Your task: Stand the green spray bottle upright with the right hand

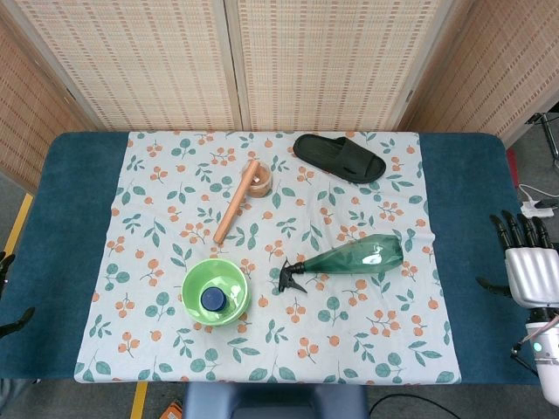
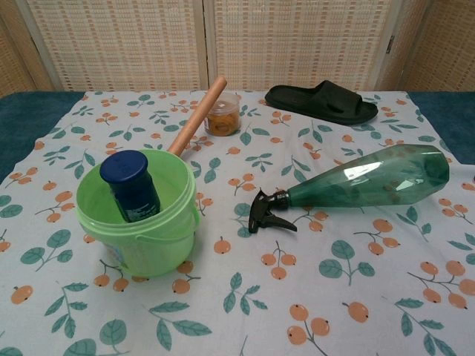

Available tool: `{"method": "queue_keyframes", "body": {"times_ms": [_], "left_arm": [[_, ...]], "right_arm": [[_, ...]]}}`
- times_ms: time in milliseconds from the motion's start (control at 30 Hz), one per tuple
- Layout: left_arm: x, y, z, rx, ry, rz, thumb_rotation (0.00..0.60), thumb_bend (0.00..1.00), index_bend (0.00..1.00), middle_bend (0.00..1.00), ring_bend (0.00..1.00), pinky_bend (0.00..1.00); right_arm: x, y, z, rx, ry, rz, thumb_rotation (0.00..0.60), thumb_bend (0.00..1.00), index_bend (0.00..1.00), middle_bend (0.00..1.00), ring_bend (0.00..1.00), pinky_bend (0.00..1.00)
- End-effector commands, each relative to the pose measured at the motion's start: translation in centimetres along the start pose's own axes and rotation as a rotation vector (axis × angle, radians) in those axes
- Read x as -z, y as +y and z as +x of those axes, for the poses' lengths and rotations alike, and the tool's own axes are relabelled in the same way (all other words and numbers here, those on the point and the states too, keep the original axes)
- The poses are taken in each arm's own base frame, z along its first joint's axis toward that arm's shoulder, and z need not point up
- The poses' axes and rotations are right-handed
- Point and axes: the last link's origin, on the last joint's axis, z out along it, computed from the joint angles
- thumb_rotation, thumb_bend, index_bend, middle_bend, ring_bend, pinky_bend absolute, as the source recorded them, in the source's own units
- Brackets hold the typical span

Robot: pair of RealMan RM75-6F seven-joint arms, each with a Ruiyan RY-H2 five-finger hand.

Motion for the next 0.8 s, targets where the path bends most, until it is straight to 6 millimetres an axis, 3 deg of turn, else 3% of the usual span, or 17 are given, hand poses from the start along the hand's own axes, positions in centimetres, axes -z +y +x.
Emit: {"method": "queue_keyframes", "body": {"times_ms": [33, 267, 533, 700, 800], "left_arm": [[0.0, -0.2, 0.2, -0.002, -0.005, 0.0, 0.6, 0.21, 0.0, 0.0, 0.0, 0.0], [-0.2, -0.3, 0.4, 0.007, -0.007, -0.004, 0.6, 0.21, 0.0, 0.0, 0.0, 0.0], [-0.4, -0.3, 0.2, 0.012, -0.026, -0.009, 0.6, 0.21, 0.0, 0.0, 0.0, 0.0], [-0.4, -0.2, 0.3, 0.012, -0.031, -0.009, 0.6, 0.21, 0.0, 0.0, 0.0, 0.0], [-0.5, -0.2, 0.5, 0.017, -0.029, -0.008, 0.6, 0.21, 0.0, 0.0, 0.0, 0.0]], "right_arm": [[-0.4, 0.3, -0.6, 0.02, -0.025, -0.005, 0.6, 0.0, 0.0, 0.02, 0.0, 0.0], [-0.9, 0.0, -1.0, 0.013, -0.037, -0.001, 0.6, 0.0, 0.0, 0.02, 0.0, 0.0], [-1.6, -2.4, -0.7, -0.008, -0.027, 0.052, 0.6, 0.0, 0.0, 0.02, 0.0, 0.0], [-2.8, -6.6, 0.1, -0.059, 0.02, 0.165, 0.6, 0.0, 0.01, 0.02, 0.0, 0.0], [-3.3, -10.4, 0.5, -0.126, 0.116, 0.298, 0.6, 0.0, 0.14, 0.12, 0.0, 0.0]]}}
